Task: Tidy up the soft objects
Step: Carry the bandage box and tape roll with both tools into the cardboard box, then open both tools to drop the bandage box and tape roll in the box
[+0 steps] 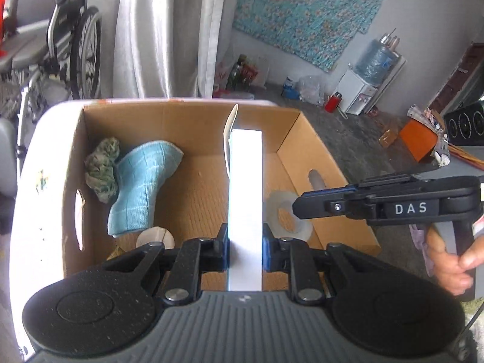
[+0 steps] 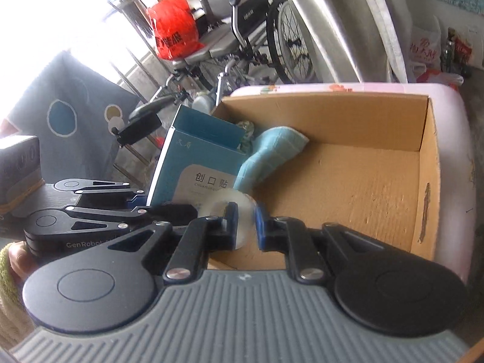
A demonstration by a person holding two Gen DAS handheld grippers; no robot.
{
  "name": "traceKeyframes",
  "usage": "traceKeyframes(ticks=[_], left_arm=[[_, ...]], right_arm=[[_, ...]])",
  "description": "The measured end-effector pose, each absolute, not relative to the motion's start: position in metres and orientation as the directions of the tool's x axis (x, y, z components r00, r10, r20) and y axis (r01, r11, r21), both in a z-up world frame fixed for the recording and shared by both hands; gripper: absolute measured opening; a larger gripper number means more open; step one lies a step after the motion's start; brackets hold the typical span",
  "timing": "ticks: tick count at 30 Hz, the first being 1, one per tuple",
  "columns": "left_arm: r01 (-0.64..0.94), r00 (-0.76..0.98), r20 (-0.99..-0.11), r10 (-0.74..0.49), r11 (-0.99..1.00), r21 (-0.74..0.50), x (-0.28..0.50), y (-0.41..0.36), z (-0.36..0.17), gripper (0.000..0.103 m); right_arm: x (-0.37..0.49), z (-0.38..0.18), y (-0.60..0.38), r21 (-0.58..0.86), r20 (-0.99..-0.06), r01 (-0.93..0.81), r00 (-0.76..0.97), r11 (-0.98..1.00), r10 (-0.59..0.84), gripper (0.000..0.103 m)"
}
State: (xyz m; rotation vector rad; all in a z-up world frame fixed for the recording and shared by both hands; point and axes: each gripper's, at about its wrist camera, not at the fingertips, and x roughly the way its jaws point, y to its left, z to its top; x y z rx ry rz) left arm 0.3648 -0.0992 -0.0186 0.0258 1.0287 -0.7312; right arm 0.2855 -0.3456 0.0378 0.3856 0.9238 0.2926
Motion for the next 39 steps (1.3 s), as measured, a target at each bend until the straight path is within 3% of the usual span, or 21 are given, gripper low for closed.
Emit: traceKeyframes(ticks=[4,9,14,16,18,19,20,32,39], left_arm=[[0.477,0.207,-0.840,-0.501,0.802,-0.360,0.398,-0.101,-0.067,0.021],[0.409,0.116,-0.848,-0.517,0.803,-0.434,0.422,-0.095,-0.101,0.021],[0.366,0.027,-0.884,-0.466,0.828,-0.425,0.433,-0.096,-0.124,0.021],[0.343,-0.025,-0.893,-0.450,0.835,-0.430,0.438,-0.095,-0.134,0.029],[0.334,-0.031,-0.904,-0.426,0.848,-0.411,0.438,-0.093,-0.136,0.045],[0.333,-0.025,-0.908,-0.418,0.853,-0.402,0.438,-0.091,-0.136,0.055],[0.336,-0.012,-0.910,-0.414,0.856,-0.393,0.437,-0.089,-0.134,0.057],[0.326,0.088,-0.891,-0.445,0.858,-0.396,0.435,-0.060,-0.099,0.069],[0.345,0.212,-0.853,-0.477,0.853,-0.391,0.411,-0.048,-0.051,0.071]], right_arm=[[0.332,-0.009,-0.342,0.437,-0.783,-0.025,0.481,0.899,0.394,0.011],[0.358,-0.049,-0.338,0.407,-0.839,-0.001,0.394,0.913,0.375,0.011],[0.381,-0.078,-0.339,0.383,-0.874,0.015,0.328,0.923,0.358,0.011],[0.388,-0.084,-0.337,0.379,-0.884,0.017,0.304,0.925,0.356,0.011],[0.394,-0.090,-0.335,0.374,-0.891,0.017,0.284,0.927,0.354,0.011],[0.396,-0.092,-0.334,0.373,-0.894,0.017,0.275,0.928,0.354,0.011],[0.399,-0.094,-0.333,0.374,-0.896,0.018,0.266,0.927,0.356,0.011],[0.410,-0.113,-0.310,0.363,-0.918,0.014,0.179,0.932,0.355,0.014],[0.389,-0.075,-0.323,0.413,-0.878,0.018,0.274,0.910,0.393,0.020]])
